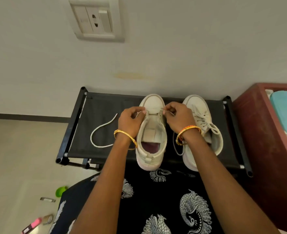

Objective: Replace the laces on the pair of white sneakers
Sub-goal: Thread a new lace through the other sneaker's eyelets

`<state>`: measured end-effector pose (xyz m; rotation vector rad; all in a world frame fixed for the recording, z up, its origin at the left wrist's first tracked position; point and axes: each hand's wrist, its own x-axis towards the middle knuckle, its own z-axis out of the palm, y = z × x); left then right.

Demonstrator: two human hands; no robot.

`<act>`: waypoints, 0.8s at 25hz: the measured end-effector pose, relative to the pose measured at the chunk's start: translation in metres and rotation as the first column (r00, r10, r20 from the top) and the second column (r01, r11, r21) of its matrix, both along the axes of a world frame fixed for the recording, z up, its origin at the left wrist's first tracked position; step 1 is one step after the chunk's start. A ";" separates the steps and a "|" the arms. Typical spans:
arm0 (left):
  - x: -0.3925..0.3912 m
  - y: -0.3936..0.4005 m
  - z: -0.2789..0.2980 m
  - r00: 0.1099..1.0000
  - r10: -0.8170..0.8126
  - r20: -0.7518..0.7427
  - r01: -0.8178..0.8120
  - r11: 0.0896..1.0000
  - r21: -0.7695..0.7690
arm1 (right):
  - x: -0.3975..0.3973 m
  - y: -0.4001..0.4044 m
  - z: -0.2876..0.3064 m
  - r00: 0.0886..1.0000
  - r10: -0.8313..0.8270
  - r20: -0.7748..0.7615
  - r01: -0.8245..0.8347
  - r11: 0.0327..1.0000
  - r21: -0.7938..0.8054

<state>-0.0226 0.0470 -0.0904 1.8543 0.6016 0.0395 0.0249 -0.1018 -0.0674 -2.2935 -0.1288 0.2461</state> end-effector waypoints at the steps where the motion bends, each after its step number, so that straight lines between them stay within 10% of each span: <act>1: -0.001 0.001 -0.004 1.000 0.007 0.008 -0.007 1.000 -0.002 | 0.000 0.001 -0.001 1.000 0.011 0.007 -0.010 1.000 -0.011; 20: -0.006 -0.010 0.011 0.999 0.010 -0.042 -0.002 0.981 0.194 | 0.002 -0.002 -0.011 0.978 -0.174 -0.111 0.191 0.968 0.164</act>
